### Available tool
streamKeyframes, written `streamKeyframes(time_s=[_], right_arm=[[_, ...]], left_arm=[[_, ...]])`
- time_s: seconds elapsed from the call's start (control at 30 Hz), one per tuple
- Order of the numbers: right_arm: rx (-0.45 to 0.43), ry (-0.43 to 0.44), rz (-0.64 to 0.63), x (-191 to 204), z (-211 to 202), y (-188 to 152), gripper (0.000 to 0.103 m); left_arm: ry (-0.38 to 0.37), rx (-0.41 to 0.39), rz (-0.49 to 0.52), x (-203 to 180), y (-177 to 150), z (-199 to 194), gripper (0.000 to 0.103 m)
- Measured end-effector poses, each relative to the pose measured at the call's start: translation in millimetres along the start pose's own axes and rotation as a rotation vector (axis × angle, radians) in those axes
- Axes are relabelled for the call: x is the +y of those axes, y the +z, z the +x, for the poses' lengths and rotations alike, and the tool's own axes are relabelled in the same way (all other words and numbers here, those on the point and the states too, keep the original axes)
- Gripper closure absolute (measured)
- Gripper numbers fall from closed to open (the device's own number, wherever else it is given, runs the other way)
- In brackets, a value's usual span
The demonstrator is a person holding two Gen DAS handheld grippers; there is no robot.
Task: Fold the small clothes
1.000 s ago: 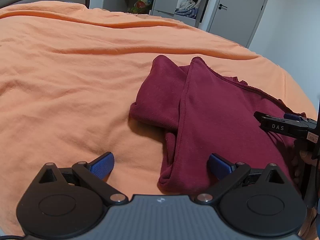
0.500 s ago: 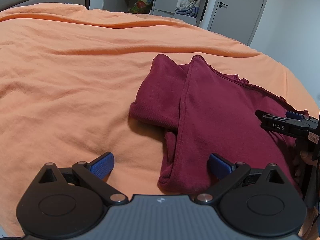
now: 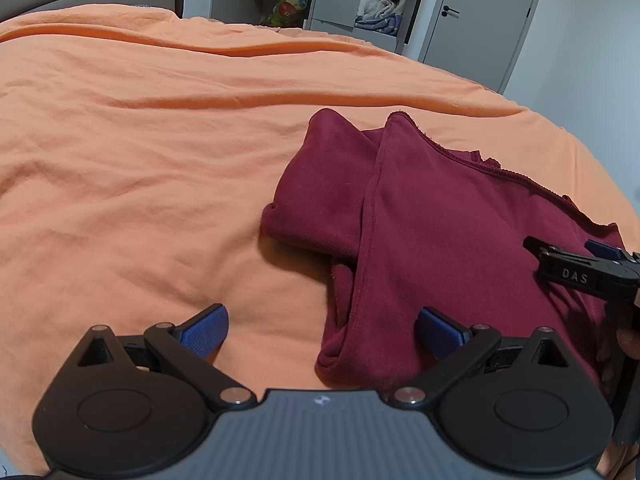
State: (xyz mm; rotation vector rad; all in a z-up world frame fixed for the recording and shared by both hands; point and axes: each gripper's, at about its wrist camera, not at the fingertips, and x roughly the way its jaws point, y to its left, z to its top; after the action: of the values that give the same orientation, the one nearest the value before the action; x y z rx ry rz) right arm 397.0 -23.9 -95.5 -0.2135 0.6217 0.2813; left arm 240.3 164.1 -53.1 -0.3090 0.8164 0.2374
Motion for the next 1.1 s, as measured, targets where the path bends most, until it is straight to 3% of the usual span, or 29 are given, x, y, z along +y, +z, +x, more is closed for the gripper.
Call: streamKeyframes(time_s=[0.43, 0.73, 1.1], right_arm=[[0.031, 0.014, 0.024, 0, -38, -22, 0.0], [0.081, 0.031, 0.062, -2, -79, -52, 0.0], [0.07, 0.027, 0.059, 2, -84, -62, 0.0]], left_arm=[[-0.003, 0.001, -0.002, 1, 0, 0, 0.0], [-0.034, -0.008, -0.072, 7, 9, -1, 0.0], [-0.031, -0.005, -0.065, 2, 10, 0, 0.0]])
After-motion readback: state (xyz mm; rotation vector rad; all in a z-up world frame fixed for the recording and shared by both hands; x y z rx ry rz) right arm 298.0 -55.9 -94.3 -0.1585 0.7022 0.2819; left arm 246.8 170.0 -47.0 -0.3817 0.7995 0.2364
